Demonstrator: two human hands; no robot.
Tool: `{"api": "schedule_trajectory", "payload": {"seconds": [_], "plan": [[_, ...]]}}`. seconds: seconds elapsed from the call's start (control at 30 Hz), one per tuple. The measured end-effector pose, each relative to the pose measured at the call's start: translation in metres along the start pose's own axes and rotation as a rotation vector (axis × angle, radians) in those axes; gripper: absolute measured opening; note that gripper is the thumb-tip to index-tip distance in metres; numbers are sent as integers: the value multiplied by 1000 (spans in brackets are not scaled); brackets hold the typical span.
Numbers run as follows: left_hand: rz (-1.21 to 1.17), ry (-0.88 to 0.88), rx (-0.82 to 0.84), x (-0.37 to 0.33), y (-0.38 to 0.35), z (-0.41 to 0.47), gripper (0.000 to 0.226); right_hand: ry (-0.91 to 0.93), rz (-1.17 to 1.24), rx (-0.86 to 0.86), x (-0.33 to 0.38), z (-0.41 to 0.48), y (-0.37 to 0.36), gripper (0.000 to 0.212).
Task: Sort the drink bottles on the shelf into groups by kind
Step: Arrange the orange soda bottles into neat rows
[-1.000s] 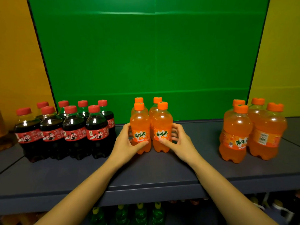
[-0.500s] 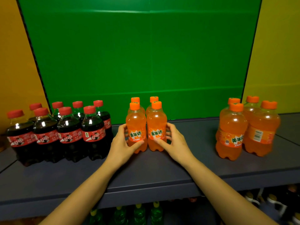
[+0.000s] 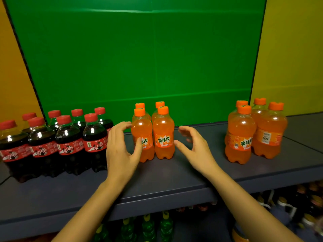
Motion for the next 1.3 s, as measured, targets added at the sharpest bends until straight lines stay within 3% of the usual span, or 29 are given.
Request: {"api": "schedule_trajectory", "payload": {"seconds": [0.1, 0.23, 0.43, 0.53, 0.67, 0.83, 0.97, 1.17, 1.3], "plan": [[-62, -137, 82, -31, -12, -4, 21, 51, -44, -96, 10, -14, 35, 29], [-158, -164, 297, -60, -56, -14, 14, 66, -84, -274, 6, -34, 94, 26], [-220, -71, 531, -103, -142, -26, 38, -1, -146, -395, -22, -53, 167, 26], [-250, 50, 605, -121, -187, -30, 64, -33, -185, -389, -38, -49, 187, 29], [-320, 226, 599, -131, -231, -30, 82, -65, -187, -279, -61, -38, 194, 36], [-277, 328, 522, -126, -247, -32, 61, -35, -214, -120, -67, -34, 187, 46], [-271, 372, 464, -118, -234, -34, 72, -62, -189, -11, -75, -33, 171, 58], [-221, 420, 417, -94, -210, -28, 52, -124, -300, 77, -87, -25, 145, 72], [-209, 455, 425, -80, -204, -23, 56, -232, -259, 71, -96, -18, 135, 80]]}}
Point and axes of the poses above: each hand's wrist, its own z-axis towards the middle knuckle, its own y-axis out of the back of the hand, x = y × z, the point moved 10 cm from there along z, towards the middle knuckle, and after that the axes turned 1 degree about x, right-handed, at the moved point
